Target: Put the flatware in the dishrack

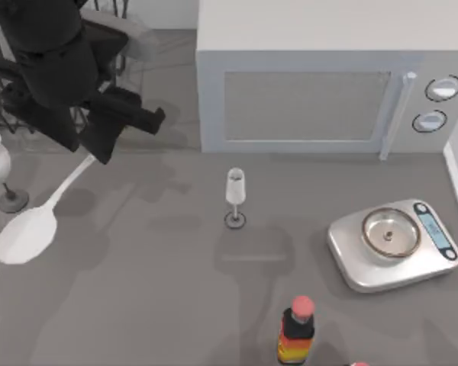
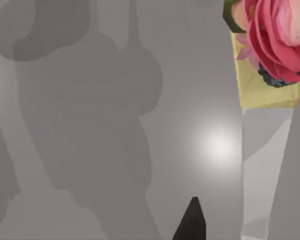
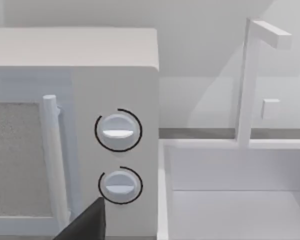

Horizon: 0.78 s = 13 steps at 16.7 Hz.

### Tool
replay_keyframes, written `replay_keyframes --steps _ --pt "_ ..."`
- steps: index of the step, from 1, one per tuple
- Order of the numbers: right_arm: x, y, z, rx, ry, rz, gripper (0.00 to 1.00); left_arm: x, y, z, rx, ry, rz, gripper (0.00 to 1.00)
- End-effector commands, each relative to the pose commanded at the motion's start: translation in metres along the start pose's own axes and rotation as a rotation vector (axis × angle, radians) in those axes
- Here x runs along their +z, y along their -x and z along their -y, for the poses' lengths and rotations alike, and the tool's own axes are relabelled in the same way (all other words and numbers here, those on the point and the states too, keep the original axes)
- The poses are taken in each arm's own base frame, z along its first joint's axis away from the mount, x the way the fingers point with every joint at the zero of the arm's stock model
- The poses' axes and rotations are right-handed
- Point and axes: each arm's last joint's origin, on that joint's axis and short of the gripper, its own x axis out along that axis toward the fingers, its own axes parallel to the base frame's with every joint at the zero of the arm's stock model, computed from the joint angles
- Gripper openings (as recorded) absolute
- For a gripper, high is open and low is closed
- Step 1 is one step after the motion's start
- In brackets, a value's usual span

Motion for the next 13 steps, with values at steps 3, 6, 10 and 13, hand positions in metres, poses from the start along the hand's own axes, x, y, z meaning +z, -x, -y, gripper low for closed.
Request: replay_keyframes --steps 3,6,10,13 --pt "0.0 0.0 0.0 0.0 0.0 0.0 1.0 -0.009 0.012 -0.014 -0.006 0.046 0.121 0.0" --pt "0.0 0.0 0.0 0.0 0.0 0.0 1.0 -0.026 0.029 -0.038 -0.003 0.13 0.331 0.0" --pt "0.0 0.0 0.0 0.0 0.0 0.0 1.0 -0.059 0.054 -0.072 0.045 0.249 0.691 0.0" --pt "0.0 0.0 0.0 0.0 0.0 0.0 1.0 -0.092 0.074 -0.091 0.124 0.31 0.979 0.0"
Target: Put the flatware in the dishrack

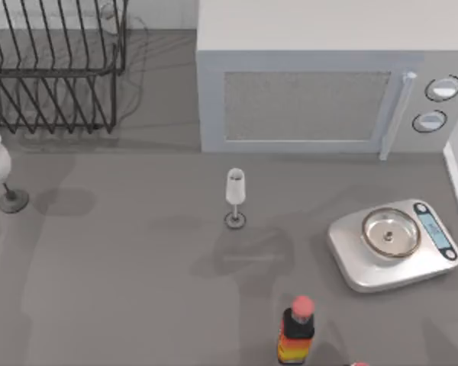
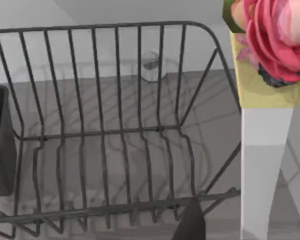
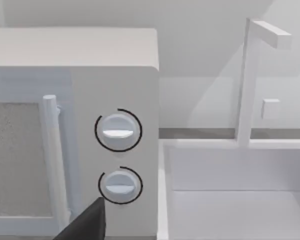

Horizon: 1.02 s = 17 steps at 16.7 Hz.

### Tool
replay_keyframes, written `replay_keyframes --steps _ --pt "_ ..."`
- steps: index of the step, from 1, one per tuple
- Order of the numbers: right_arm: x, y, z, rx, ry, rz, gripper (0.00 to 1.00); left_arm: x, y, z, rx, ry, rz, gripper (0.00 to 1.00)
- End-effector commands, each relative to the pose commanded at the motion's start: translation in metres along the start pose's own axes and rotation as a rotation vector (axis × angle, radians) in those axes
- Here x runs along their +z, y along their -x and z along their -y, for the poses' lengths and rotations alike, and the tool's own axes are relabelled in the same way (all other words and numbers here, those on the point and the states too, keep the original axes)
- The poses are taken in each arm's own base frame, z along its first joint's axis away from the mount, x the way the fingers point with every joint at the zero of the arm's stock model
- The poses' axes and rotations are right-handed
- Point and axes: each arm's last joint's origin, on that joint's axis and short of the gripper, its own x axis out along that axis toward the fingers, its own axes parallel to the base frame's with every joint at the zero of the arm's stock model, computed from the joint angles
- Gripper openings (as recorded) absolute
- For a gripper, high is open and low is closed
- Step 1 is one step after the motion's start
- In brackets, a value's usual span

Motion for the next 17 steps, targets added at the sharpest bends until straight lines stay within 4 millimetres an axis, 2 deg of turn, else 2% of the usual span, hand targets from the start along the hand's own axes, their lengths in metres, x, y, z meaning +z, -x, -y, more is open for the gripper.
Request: replay_keyframes --steps 5,8,14,17 --pt "0.0 0.0 0.0 0.0 0.0 0.0 1.0 -0.004 0.063 -0.023 0.106 -0.003 0.414 0.0" --pt "0.0 0.0 0.0 0.0 0.0 0.0 1.0 -0.009 0.086 -0.025 0.141 -0.016 0.53 0.0" --pt "0.0 0.0 0.0 0.0 0.0 0.0 1.0 -0.008 0.087 -0.025 0.142 -0.019 0.538 0.0" --pt "0.0 0.0 0.0 0.0 0.0 0.0 1.0 -0.002 0.067 -0.031 0.139 -0.018 0.537 0.0"
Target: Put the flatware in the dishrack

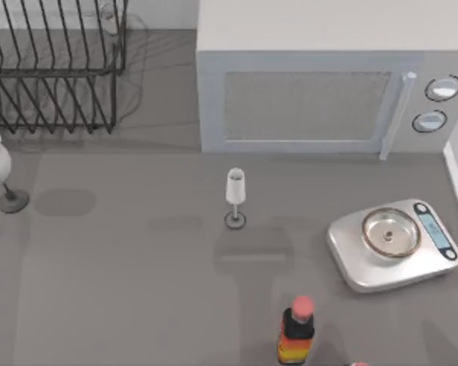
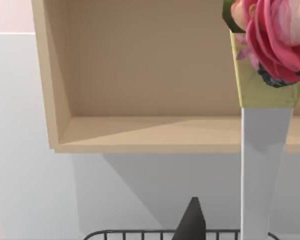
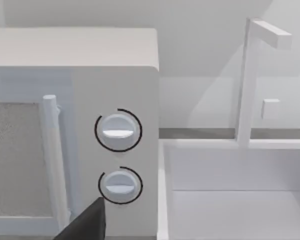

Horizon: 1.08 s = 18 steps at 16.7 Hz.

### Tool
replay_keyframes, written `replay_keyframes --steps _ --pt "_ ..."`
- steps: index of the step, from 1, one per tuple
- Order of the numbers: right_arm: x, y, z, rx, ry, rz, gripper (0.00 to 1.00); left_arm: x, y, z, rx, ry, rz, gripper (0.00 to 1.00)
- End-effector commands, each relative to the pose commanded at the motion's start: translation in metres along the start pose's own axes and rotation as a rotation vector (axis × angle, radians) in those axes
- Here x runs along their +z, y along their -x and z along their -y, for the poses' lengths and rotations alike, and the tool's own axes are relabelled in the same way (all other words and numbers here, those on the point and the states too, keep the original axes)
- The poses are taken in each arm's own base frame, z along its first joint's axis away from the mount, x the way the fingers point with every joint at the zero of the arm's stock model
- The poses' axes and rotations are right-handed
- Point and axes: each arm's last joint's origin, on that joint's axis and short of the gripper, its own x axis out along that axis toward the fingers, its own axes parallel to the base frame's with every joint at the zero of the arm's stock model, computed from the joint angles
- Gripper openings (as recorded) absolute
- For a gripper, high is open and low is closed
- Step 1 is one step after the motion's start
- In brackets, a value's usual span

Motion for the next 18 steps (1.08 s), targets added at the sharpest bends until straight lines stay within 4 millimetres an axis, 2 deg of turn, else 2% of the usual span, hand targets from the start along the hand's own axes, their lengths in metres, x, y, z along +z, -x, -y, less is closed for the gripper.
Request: replay_keyframes --steps 2,4,7,10,14,16,18 --pt "0.0 0.0 0.0 0.0 0.0 0.0 1.0 -0.011 -0.029 -0.004 0.002 0.002 -0.003 0.0" --pt "0.0 0.0 0.0 0.0 0.0 0.0 1.0 -0.03 -0.064 -0.008 0.004 0.002 -0.004 0.0" --pt "0.0 0.0 0.0 0.0 0.0 0.0 1.0 -0.074 -0.117 -0.011 0.006 -0.001 0.002 0.0" --pt "0.0 0.0 0.0 0.0 0.0 0.0 1.0 -0.126 -0.155 -0.008 0.005 -0.004 0.015 0.0" --pt "0.0 0.0 0.0 0.0 0.0 0.0 1.0 -0.18 -0.175 -0.001 0.005 -0.002 0.01 0.0" --pt "0.0 0.0 0.0 0.0 0.0 0.0 1.0 -0.193 -0.178 0.001 0.004 0.0 0.003 0.0" --pt "0.0 0.0 0.0 0.0 0.0 0.0 1.0 -0.195 -0.178 0.002 0.004 0.0 0.002 0.0"
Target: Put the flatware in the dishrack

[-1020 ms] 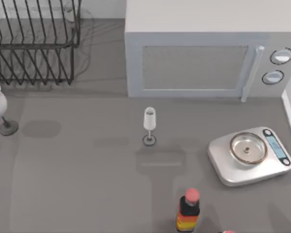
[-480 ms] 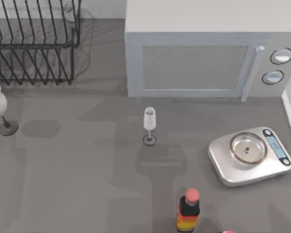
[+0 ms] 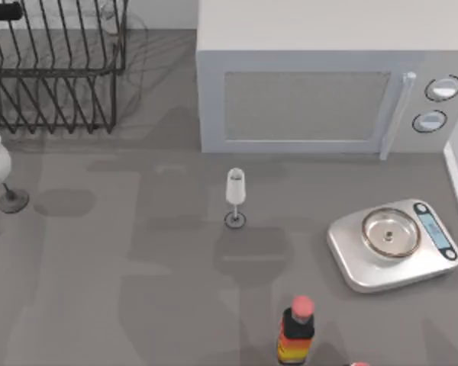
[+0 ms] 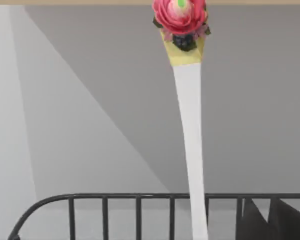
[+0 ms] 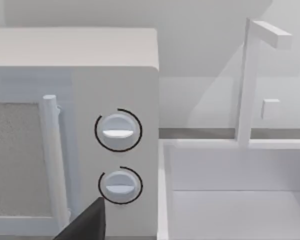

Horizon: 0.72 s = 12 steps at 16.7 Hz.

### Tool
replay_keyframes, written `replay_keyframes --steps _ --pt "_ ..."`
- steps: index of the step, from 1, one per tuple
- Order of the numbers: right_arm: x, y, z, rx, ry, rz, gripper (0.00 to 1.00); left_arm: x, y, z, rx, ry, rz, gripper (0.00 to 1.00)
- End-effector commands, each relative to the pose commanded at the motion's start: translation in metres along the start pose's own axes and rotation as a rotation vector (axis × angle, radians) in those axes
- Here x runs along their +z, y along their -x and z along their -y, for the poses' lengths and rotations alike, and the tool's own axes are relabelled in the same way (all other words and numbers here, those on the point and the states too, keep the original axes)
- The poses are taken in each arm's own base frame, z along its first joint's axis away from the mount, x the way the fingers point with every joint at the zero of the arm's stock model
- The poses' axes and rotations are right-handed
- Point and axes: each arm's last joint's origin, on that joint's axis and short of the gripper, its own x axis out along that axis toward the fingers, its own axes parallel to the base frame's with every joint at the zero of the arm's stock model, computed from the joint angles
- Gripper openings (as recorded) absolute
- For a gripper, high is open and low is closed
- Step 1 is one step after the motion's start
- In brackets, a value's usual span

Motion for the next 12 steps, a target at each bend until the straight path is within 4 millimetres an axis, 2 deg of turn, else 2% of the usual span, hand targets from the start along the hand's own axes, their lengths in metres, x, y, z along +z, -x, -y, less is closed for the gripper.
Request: replay_keyframes --steps 3,12 --pt "0.0 0.0 0.0 0.0 0.0 0.0 1.0 0.0 0.0 0.0 0.0 0.0 0.0 0.0" --pt "0.0 0.0 0.0 0.0 0.0 0.0 1.0 0.0 0.0 0.0 0.0 0.0 0.0 0.68"
